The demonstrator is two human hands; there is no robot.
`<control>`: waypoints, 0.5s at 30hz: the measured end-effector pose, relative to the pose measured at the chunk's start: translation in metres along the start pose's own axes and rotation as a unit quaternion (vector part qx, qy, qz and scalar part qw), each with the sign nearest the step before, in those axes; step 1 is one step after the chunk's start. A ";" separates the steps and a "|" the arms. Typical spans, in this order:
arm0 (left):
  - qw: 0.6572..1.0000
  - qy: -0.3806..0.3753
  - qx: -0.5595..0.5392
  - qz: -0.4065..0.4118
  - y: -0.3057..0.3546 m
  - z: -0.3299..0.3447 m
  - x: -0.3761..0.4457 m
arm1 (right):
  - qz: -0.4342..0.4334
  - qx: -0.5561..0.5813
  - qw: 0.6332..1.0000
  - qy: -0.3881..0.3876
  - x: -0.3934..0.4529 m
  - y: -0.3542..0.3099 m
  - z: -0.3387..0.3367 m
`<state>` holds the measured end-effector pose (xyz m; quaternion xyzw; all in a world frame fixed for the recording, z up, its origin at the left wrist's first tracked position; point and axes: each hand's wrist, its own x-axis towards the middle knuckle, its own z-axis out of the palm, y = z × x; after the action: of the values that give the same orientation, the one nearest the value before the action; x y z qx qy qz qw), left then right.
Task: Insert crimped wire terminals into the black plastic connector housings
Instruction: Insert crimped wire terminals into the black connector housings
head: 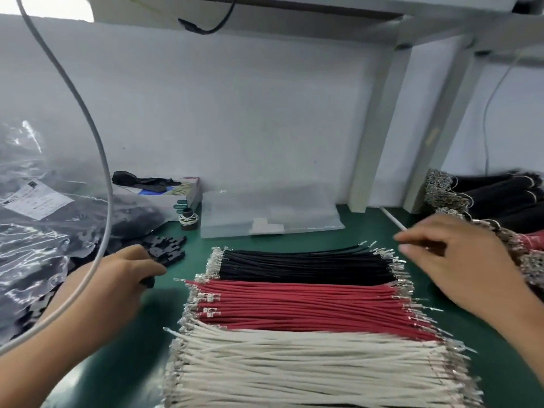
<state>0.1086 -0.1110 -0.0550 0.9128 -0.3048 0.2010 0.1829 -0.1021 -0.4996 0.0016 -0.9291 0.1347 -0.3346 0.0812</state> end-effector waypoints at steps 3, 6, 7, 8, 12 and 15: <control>0.998 0.056 -0.024 0.031 0.013 -0.001 -0.001 | -0.066 0.080 0.991 -0.090 0.035 -0.077 0.046; 0.994 0.075 -0.065 0.041 0.017 0.000 -0.005 | -0.063 0.113 0.972 -0.197 0.056 -0.117 0.093; 0.994 0.073 -0.074 0.020 0.018 0.001 -0.006 | -0.061 0.104 0.966 -0.230 0.059 -0.125 0.102; 0.994 0.072 -0.083 0.001 0.018 0.001 -0.006 | -0.062 0.092 0.960 -0.256 0.060 -0.127 0.113; 0.993 0.091 -0.079 0.003 0.019 0.000 -0.005 | -0.064 0.077 0.962 -0.256 0.062 -0.123 0.134; 0.993 0.100 -0.064 0.020 0.024 -0.003 -0.008 | -0.095 0.049 0.969 -0.224 0.060 -0.122 0.135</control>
<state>0.0871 -0.1237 -0.0506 0.8685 -0.3149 0.2753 0.2661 0.0530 -0.3940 -0.0367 -0.9838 0.0079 -0.1303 0.1231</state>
